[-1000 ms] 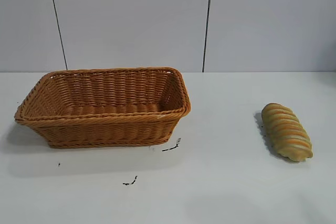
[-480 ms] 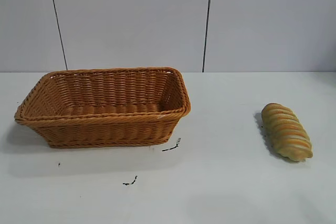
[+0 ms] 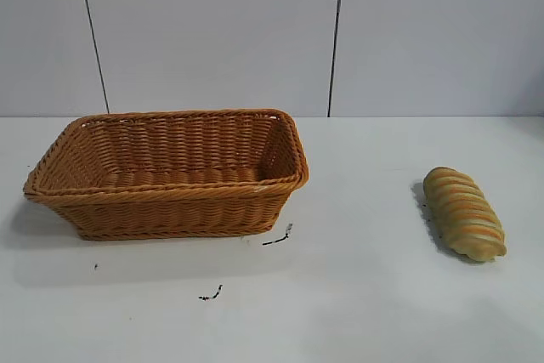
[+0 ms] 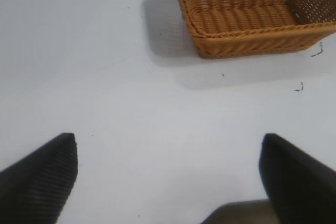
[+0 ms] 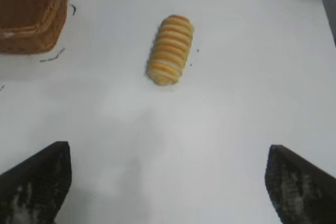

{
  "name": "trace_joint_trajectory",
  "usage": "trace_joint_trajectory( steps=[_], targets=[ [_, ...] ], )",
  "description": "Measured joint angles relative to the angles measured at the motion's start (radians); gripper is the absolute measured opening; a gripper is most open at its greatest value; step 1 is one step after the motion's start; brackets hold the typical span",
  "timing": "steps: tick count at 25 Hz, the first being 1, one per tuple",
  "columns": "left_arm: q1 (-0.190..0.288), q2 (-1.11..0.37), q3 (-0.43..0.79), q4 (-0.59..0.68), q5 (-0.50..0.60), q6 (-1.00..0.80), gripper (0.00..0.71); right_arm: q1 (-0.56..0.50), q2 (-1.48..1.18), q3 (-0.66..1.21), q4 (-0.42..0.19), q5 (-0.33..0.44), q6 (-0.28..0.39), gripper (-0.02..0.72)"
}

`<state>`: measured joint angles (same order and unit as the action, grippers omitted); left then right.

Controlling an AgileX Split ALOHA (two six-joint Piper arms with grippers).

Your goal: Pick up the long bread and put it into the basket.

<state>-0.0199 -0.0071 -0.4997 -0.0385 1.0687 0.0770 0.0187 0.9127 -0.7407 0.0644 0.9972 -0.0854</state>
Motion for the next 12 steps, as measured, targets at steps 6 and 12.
trace_joint_trajectory(
  steps=[6,12],
  targets=[
    [0.000,0.000,0.000,0.000,0.000,0.000,0.692,0.000,0.358,-0.180,0.000,-0.007,0.000,0.689],
    [0.000,0.000,0.000,0.000,0.000,0.000,0.692,0.000,0.613,-0.379,0.005,-0.029,-0.001,0.689]
  ],
)
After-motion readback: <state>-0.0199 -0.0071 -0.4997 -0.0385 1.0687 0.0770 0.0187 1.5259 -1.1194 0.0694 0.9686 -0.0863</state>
